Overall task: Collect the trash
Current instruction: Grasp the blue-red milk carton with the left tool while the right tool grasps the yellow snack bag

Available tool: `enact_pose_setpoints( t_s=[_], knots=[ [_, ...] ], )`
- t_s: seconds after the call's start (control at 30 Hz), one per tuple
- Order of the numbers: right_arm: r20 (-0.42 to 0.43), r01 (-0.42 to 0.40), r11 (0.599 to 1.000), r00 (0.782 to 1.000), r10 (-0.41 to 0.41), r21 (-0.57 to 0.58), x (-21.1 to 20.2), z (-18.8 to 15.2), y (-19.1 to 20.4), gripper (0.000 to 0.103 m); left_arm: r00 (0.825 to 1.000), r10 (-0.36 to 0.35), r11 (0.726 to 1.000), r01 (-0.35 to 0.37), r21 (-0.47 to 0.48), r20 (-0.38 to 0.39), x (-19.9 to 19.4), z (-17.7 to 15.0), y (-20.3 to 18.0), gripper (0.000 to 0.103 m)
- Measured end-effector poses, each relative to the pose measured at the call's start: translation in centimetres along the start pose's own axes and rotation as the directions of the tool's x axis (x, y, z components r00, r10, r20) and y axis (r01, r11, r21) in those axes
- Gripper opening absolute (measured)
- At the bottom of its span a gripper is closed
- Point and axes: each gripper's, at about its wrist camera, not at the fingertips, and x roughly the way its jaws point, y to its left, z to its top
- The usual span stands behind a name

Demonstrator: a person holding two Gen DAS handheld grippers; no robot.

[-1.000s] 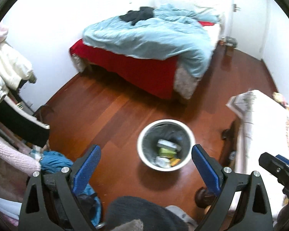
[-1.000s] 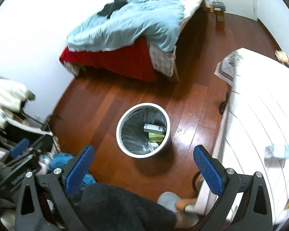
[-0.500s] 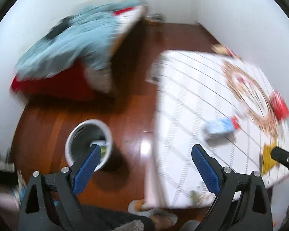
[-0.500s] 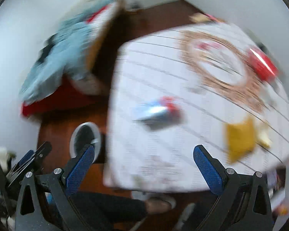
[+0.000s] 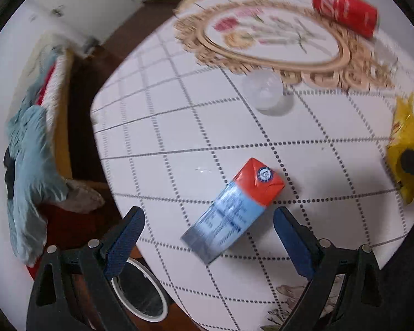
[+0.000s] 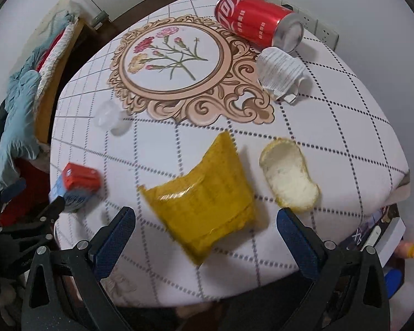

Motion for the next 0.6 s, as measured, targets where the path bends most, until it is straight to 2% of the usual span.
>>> enact_pose_setpoints(
  t_s=[0.03, 0.07, 0.1, 0.17, 0.23, 0.33, 0.43, 0.6],
  knots=[
    [0.000, 0.004, 1.000, 1.000, -0.004, -0.013, 0.5, 0.3, 0.4, 0.103, 1.000, -0.002, 1.000, 0.002, 0.022, -0.012, 0.5, 0.3, -0.3, 0.093],
    [0.000, 0.018, 0.999, 1.000, -0.018, -0.036, 0.9, 0.4, 0.6, 0.103, 1.000, -0.009, 0.999, 0.010, 0.036, -0.027, 1.1, 0.6, -0.5, 0.081],
    [-0.002, 0.021, 0.999, 1.000, -0.021, -0.048, 1.3, 0.6, 0.8, 0.103, 0.999, -0.012, 0.999, 0.013, 0.035, -0.038, 1.3, 0.6, -0.5, 0.063],
    [-0.019, 0.011, 0.998, 1.000, -0.012, -0.057, 2.3, 0.9, 0.9, 0.103, 0.997, -0.038, 0.999, 0.039, 0.016, -0.061, 2.1, 0.7, -0.6, 0.049],
    [-0.027, -0.011, 0.998, 1.000, 0.010, -0.056, 3.0, 1.1, 0.9, 0.097, 0.998, -0.048, 0.999, 0.048, -0.016, -0.045, 2.0, 0.5, -0.2, 0.047],
    [0.002, -0.017, 0.997, 1.000, 0.017, -0.075, 2.6, 1.0, 1.4, 0.077, 0.997, -0.066, 0.996, 0.064, -0.067, -0.030, 1.8, 0.2, 0.6, 0.040],
    [0.012, -0.036, 0.997, 0.999, 0.037, -0.070, 2.5, 1.0, 1.6, 0.070, 0.995, -0.099, 0.983, 0.096, -0.158, -0.008, 1.2, -0.6, 1.9, 0.035],
    [0.014, -0.046, 0.995, 0.999, 0.047, -0.084, 2.4, 0.7, 2.3, 0.068, 0.994, -0.105, 0.966, 0.104, -0.236, 0.007, 0.6, -1.6, 2.6, 0.033]
  ],
)
